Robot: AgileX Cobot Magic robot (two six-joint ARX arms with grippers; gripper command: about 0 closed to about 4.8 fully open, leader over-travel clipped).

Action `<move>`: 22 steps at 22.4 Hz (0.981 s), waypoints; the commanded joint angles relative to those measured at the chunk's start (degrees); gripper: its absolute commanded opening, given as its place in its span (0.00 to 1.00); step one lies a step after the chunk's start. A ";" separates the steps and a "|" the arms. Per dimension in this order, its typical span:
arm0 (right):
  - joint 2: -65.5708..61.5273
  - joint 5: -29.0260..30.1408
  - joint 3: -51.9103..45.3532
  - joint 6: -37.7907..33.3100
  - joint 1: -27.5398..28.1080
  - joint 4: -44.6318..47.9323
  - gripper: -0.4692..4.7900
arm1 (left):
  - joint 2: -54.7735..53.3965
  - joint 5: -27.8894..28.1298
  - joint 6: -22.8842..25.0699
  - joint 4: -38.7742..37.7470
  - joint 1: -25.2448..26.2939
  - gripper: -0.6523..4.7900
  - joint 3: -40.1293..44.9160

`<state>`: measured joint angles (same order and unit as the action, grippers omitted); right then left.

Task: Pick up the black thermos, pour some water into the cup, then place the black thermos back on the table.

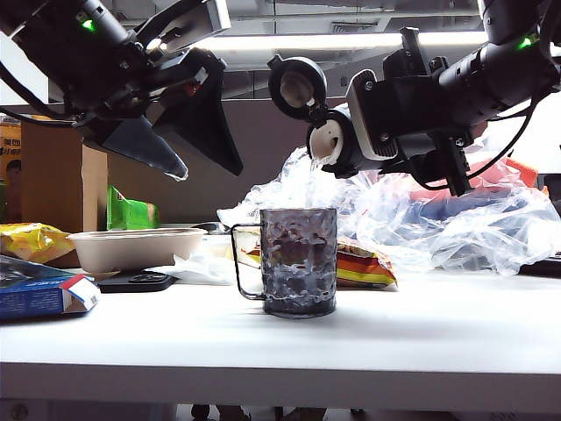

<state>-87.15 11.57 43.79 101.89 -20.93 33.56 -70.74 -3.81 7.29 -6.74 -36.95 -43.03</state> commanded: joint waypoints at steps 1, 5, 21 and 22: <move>0.68 -0.07 0.74 0.20 0.00 4.42 0.41 | 0.22 0.09 0.20 0.17 -0.09 1.00 -0.28; 0.68 -0.04 0.70 -0.74 0.00 3.93 0.41 | 0.22 0.07 0.20 0.15 -0.09 1.00 -0.28; 0.70 0.83 0.66 -65.26 -0.07 3.61 0.41 | 0.22 -0.04 -0.68 0.13 -0.09 1.00 -0.28; 0.70 1.42 0.66 -66.20 -0.15 3.61 0.41 | 0.22 -0.04 -0.70 0.13 -0.09 1.00 -0.28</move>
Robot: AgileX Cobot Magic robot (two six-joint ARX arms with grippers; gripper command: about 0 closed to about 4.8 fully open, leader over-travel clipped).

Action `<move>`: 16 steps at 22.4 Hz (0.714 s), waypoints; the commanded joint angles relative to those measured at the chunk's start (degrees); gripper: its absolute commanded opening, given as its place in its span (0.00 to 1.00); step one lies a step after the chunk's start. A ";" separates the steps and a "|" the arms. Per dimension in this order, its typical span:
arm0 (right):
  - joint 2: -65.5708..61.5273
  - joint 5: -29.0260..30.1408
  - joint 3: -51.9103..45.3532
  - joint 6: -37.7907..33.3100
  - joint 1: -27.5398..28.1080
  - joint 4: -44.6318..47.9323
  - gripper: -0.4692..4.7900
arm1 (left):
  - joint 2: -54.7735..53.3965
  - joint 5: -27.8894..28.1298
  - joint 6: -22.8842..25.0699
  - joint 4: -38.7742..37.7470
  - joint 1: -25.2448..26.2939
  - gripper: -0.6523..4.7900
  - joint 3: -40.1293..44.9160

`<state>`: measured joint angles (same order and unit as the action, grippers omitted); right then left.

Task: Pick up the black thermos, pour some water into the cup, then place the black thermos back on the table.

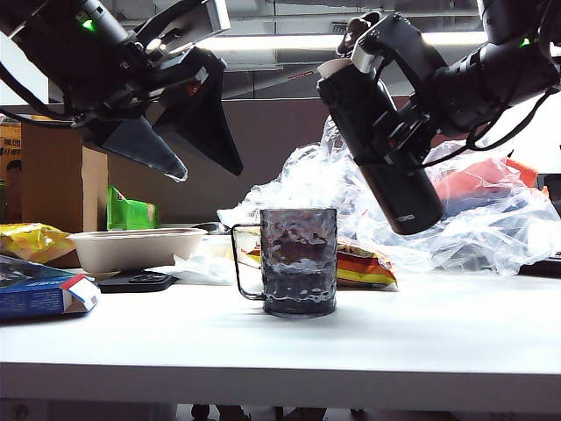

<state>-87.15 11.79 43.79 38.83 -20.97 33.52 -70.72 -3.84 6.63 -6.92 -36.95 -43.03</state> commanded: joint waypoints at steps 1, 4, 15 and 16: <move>0.68 3.28 0.63 -5.95 -0.31 3.56 0.41 | 0.20 -0.02 -0.04 0.26 -0.09 1.00 -0.28; 0.68 9.73 0.66 -12.31 -0.31 4.07 0.41 | 0.20 -0.07 -1.77 0.17 -0.09 1.00 -0.28; 1.95 9.40 -5.33 -28.30 2.67 4.96 0.41 | 0.22 -3.32 -1.03 3.32 -0.11 1.00 -0.28; 2.29 9.38 -7.80 -30.29 3.32 8.90 0.41 | 0.22 -5.51 -1.03 4.79 -0.11 1.00 -0.28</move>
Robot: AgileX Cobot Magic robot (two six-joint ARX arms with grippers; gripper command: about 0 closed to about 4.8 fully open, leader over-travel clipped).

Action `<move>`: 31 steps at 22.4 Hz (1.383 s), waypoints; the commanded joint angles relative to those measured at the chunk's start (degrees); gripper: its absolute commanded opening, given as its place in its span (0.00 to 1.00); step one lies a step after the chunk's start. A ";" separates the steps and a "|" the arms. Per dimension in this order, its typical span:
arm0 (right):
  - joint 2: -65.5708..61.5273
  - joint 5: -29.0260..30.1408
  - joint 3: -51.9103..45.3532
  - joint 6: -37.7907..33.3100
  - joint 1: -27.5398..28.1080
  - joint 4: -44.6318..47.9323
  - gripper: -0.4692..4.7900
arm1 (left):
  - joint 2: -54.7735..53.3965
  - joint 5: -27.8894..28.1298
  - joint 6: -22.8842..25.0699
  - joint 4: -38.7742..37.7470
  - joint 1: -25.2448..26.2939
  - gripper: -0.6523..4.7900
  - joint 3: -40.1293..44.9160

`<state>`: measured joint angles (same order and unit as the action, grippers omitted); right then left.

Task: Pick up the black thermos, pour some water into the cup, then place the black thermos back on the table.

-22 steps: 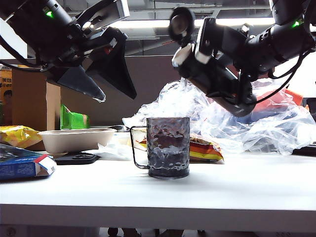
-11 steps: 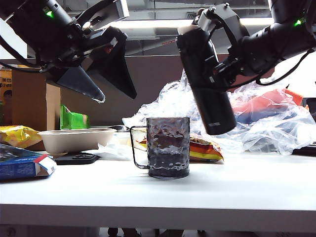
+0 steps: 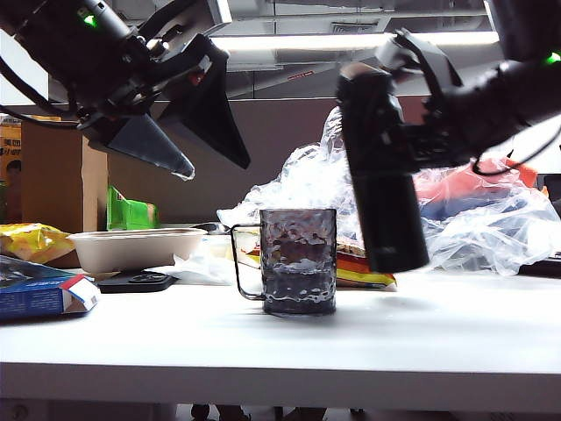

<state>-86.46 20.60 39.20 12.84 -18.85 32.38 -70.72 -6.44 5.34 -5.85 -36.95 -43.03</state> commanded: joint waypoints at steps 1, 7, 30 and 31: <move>1.66 0.33 -6.45 -6.14 1.68 16.83 0.41 | 0.22 -3.91 0.24 5.60 -0.11 1.00 -0.28; 1.64 -9.38 -16.09 -7.23 1.92 31.78 0.41 | 0.22 -3.91 0.46 5.79 -0.13 1.00 -0.28; -6.93 -11.56 -20.44 -9.64 2.05 38.07 1.00 | 0.20 -3.93 0.63 5.29 -0.13 1.00 -0.28; -6.86 -11.56 -20.44 -9.66 2.05 38.97 1.00 | 0.20 -3.91 0.63 5.01 -0.13 1.00 -0.28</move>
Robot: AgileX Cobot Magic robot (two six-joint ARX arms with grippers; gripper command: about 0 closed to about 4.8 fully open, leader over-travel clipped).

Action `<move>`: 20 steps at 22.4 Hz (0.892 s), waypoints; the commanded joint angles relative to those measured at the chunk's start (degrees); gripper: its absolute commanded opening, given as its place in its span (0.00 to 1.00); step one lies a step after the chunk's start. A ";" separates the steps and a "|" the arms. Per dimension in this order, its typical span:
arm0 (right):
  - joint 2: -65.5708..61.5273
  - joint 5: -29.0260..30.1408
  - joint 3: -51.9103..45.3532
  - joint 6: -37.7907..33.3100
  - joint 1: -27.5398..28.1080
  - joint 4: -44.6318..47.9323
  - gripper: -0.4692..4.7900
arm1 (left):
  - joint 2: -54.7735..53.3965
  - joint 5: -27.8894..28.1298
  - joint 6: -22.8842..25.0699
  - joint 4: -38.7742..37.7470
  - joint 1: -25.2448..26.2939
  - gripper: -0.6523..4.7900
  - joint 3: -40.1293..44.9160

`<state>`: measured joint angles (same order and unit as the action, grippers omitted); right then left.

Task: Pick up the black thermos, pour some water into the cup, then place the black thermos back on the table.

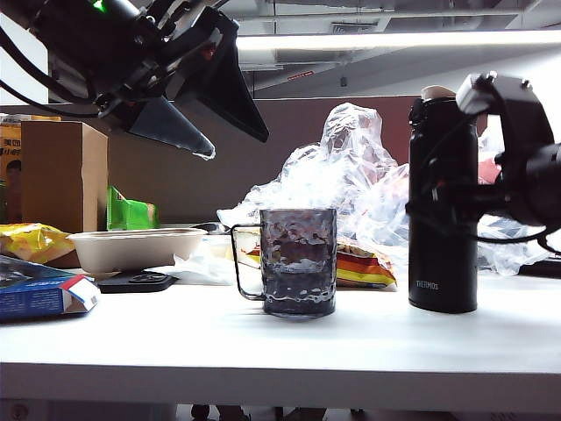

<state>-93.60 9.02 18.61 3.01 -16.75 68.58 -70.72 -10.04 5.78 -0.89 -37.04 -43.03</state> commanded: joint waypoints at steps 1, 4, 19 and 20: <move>0.37 0.02 0.15 0.15 -0.04 3.52 1.00 | 0.20 -0.31 0.20 -0.09 -0.04 1.00 -0.28; 2.73 0.07 -2.64 -0.33 -0.04 3.67 1.00 | 0.55 -0.28 0.02 -0.13 -0.04 1.00 -0.28; 63.67 8.79 -5.81 -13.03 -0.11 -40.52 0.07 | 45.09 1.46 -8.17 -25.00 0.04 0.11 2.12; 66.18 9.46 -5.81 -12.66 -0.17 -42.99 0.07 | 47.04 1.44 -8.17 -26.47 0.07 0.11 2.75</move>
<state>-30.02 16.88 12.56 -10.00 -16.80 28.99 -25.52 -8.73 -2.26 -23.16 -36.93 -41.19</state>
